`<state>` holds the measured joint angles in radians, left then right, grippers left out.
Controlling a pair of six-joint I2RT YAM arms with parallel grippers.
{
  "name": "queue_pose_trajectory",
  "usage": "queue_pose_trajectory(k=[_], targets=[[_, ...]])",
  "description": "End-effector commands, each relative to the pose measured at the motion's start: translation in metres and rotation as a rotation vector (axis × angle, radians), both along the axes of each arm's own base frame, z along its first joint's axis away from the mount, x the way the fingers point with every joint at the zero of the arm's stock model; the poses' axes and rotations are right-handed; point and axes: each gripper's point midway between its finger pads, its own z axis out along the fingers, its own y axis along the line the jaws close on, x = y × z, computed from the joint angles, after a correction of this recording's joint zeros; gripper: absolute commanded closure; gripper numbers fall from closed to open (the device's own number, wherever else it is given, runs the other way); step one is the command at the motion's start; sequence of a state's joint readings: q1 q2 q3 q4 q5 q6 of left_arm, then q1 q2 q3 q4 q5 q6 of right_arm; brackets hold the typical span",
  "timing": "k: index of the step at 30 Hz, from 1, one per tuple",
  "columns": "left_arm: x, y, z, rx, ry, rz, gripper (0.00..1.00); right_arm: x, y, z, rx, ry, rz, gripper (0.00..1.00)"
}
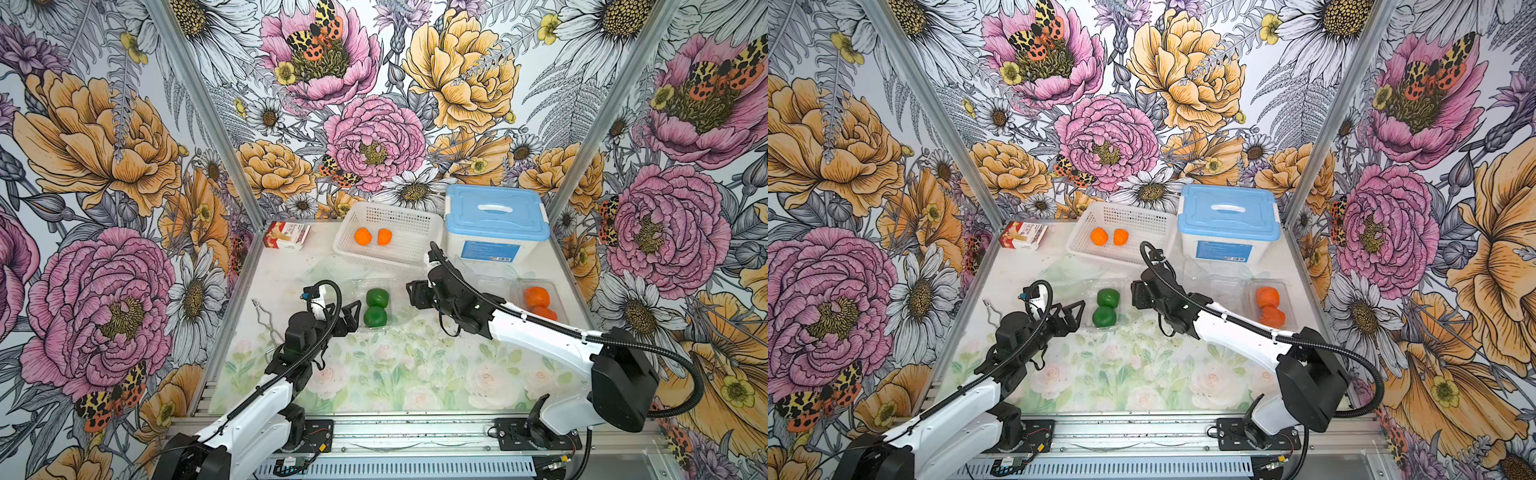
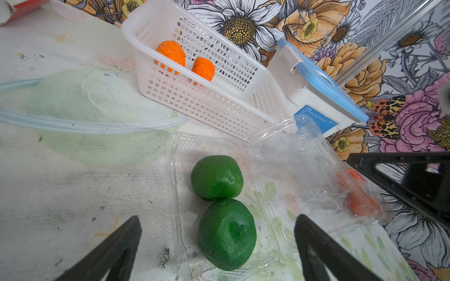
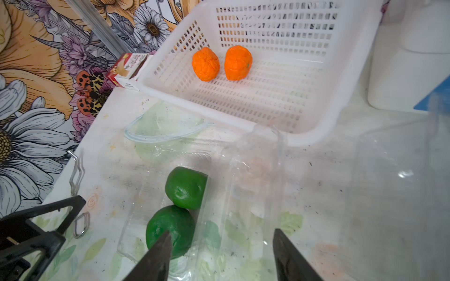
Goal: Take oranges out of containers
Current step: Pick up the orange from the packing box.
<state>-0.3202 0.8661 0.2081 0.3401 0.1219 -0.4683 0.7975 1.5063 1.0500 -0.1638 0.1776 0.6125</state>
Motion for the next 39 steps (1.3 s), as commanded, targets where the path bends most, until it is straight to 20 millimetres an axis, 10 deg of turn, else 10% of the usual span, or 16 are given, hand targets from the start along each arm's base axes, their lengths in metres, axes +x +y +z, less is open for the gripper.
queue_pose_trajectory(k=[1,13,39], targets=[[-0.002,0.007,0.003,0.011,-0.036,0.032,0.01,-0.001,0.036,0.008,0.044,0.007,0.087,0.35],[-0.014,0.028,0.012,0.02,-0.098,0.123,0.01,0.02,0.096,-0.032,0.023,0.084,0.181,0.41],[-0.009,0.029,0.0,0.033,-0.057,0.139,0.01,0.038,0.107,-0.108,-0.107,0.15,0.151,0.34]])
